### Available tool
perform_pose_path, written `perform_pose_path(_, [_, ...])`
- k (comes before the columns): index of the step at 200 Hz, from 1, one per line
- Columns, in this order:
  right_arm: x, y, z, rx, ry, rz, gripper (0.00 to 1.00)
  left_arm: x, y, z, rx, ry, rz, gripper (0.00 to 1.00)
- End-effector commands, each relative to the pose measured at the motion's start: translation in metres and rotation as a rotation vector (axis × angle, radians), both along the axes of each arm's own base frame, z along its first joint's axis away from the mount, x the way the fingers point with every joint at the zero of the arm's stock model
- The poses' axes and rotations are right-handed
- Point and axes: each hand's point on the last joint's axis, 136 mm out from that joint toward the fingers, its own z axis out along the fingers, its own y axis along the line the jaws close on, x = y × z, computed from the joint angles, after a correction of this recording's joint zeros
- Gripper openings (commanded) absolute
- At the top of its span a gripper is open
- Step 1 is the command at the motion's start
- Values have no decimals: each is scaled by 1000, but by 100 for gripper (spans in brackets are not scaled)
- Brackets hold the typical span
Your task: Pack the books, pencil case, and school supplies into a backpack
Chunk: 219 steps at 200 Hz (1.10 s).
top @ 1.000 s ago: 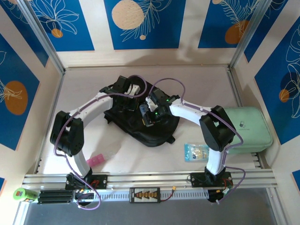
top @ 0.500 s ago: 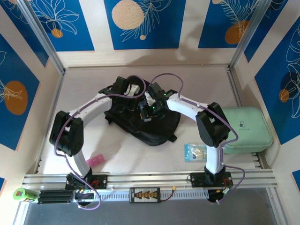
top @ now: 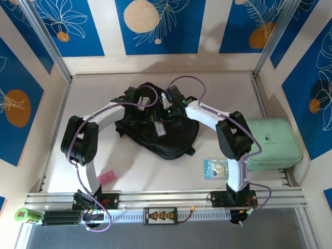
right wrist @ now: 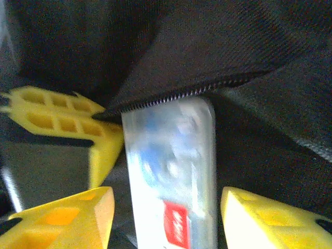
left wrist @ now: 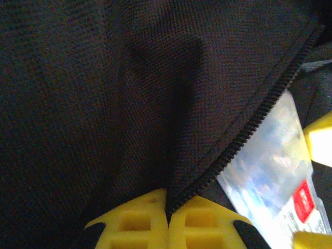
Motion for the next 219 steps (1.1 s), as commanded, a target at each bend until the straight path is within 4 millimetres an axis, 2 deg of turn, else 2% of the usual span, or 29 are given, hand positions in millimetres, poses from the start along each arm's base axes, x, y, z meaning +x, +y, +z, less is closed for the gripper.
perform_pose_path(1, [-2, -3, 18, 68, 18, -63, 61, -5, 10, -15, 40, 82, 39, 0])
perform_pose_path(31, [-22, -19, 20, 77, 49, -96, 63, -5, 11, -17, 49, 86, 44, 0])
perform_pose_path(63, [-55, -39, 2, -40, 88, -81, 64, -5, 10, -16, 42, 86, 40, 0])
perform_pose_path(96, [-94, -39, -10, -69, 141, 17, 65, -5, 9, -13, 34, 80, 36, 0])
perform_pose_path(119, [-110, -39, -24, -125, 146, 65, 67, -4, 8, -12, 27, 77, 34, 0])
perform_pose_path(143, [-113, -33, -35, -169, 134, 99, 68, -3, 7, -11, 23, 74, 35, 0])
perform_pose_path(175, [-100, -31, -49, -242, 100, 82, 66, -3, 5, -7, 14, 69, 30, 0])
perform_pose_path(196, [-90, -32, -54, -269, 67, 68, 61, -3, 6, -4, 9, 65, 31, 0])
perform_pose_path(219, [-81, -31, -48, -278, 18, 66, 52, -4, 5, 1, 0, 58, 29, 0])
